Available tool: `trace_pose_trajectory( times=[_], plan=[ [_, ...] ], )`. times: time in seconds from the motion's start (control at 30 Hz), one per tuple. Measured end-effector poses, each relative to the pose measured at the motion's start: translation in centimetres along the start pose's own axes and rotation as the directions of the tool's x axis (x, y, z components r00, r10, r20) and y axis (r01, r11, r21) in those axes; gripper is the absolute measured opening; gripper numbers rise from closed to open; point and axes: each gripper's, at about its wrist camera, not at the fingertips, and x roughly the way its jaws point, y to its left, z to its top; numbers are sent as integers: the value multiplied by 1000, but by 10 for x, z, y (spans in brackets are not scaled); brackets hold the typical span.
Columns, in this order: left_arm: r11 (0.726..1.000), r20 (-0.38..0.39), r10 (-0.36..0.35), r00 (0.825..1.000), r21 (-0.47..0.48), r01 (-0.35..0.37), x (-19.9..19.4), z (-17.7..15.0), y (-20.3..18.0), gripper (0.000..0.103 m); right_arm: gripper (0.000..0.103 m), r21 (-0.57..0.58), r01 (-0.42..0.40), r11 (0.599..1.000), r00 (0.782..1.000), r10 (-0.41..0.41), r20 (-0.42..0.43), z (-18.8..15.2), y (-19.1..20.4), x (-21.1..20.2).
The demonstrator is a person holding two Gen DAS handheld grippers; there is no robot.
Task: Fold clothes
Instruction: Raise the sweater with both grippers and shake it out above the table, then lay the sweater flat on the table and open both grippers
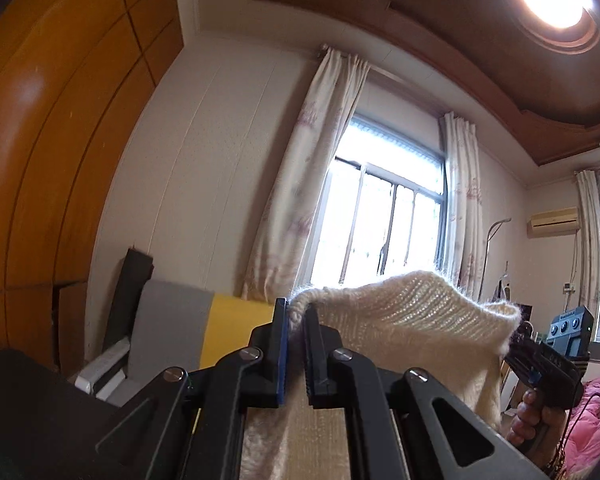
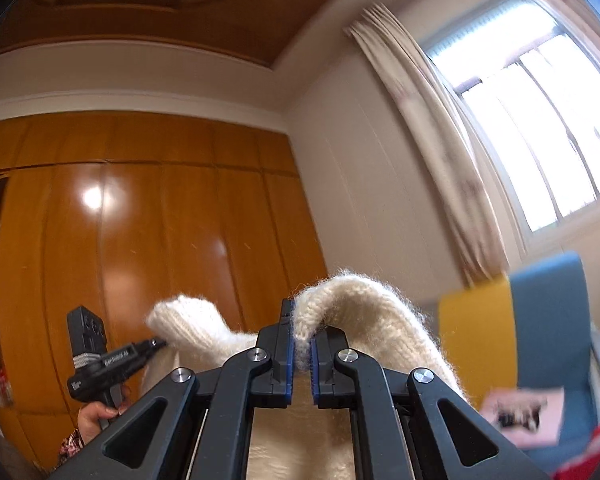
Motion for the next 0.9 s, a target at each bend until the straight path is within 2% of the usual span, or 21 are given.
trace_pose_trajectory(
  times=[0.07,0.13,0.2,0.27,0.37,0.4,0.43,0.47,0.5,0.53,0.57,0.6,0.63,0.7,0.73,0.77,0.87,0.9],
  plan=[
    [999,-86,35,996,4,-35,39,-28,20,5,6,25,52,998,997,-51,-56,-25,-14,14],
    [997,-184,73,980,11,-72,83,-67,43,5,6,46,105,993,989,-100,-113,-49,-28,28],
    [994,-280,111,953,22,-109,128,-107,67,5,6,65,163,985,973,-149,-174,-75,-43,43],
    [989,-373,148,916,36,-145,172,-146,91,5,6,78,257,963,935,-228,-271,-118,-75,70],
    [979,-506,199,839,62,-194,239,-207,127,6,6,81,396,915,848,-330,-414,-181,-122,110],
    [978,-576,194,794,49,-203,262,-244,138,6,7,76,440,895,812,-360,-459,-202,-138,124],
    [975,-627,186,756,24,-219,276,-271,147,7,10,70,483,873,772,-387,-503,-224,-154,137],
    [971,-675,175,717,0,-237,290,-297,156,9,16,64,525,849,727,-408,-552,-245,-171,150],
    [962,-713,172,680,-27,-271,298,-327,165,9,23,74,564,823,668,-401,-627,-270,-192,159],
    [953,-734,166,658,-52,-299,299,-347,171,10,36,84,593,801,619,-387,-684,-293,-207,162],
    [942,-754,159,637,-77,-327,300,-368,177,14,39,81,615,784,597,-396,-698,-307,-211,153],
    [933,-761,157,630,-94,-347,296,-383,181,16,39,77,636,768,574,-404,-712,-321,-215,144],
    [927,-755,155,637,-112,-358,288,-392,184,17,41,73,652,755,558,-412,-721,-333,-218,134],
    [926,-727,151,670,-134,-354,269,-403,183,22,49,52,619,783,600,-430,-674,-340,-200,107],
    [929,-711,150,687,-137,-345,258,-405,178,23,60,34,598,801,621,-436,-651,-343,-189,98],
    [932,-707,153,690,-130,-340,250,-412,172,24,63,17,576,817,633,-433,-642,-348,-182,98],
    [939,-695,164,700,-107,-326,227,-432,154,26,60,-24,495,868,632,-380,-675,-362,-160,116],
    [937,-709,173,684,-95,-335,225,-444,151,26,58,-35,463,886,631,-357,-689,-369,-154,121]
  ],
)
